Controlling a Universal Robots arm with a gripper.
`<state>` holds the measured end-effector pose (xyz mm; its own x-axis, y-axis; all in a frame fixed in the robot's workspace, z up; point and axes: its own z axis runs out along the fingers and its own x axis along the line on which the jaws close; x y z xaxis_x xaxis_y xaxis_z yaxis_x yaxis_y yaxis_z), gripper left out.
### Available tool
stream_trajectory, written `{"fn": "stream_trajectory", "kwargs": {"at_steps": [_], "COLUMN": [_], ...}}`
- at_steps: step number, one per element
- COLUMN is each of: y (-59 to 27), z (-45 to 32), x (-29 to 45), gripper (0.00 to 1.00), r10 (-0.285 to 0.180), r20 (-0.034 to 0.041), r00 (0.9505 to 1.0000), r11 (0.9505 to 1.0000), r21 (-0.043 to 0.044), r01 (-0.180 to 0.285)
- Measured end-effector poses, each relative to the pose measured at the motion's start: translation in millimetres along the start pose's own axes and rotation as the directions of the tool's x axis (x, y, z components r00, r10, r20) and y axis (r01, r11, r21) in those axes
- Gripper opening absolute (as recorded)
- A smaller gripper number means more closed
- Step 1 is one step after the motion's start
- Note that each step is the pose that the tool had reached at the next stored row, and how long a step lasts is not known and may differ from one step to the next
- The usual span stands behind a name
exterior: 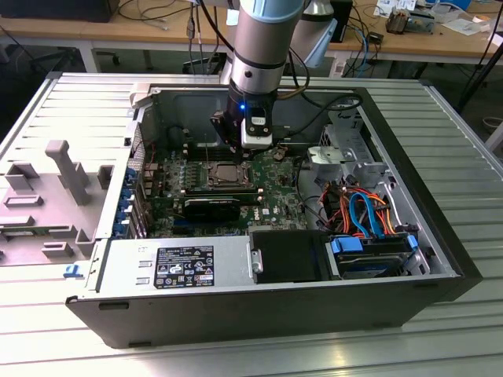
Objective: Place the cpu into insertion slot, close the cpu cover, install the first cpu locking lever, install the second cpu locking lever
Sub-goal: 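Install the first cpu locking lever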
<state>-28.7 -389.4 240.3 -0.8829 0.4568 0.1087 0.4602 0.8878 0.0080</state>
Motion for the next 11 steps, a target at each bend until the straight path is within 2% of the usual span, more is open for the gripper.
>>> {"fn": "stream_trajectory", "kwargs": {"at_steps": [11], "y": [-0.5], "z": [0.0], "x": [-0.3], "gripper": [0.11], "r10": [-0.006], "r20": [-0.0013], "r00": [1.0], "r11": [1.0], "r21": [-0.0019], "r01": [0.006]}}
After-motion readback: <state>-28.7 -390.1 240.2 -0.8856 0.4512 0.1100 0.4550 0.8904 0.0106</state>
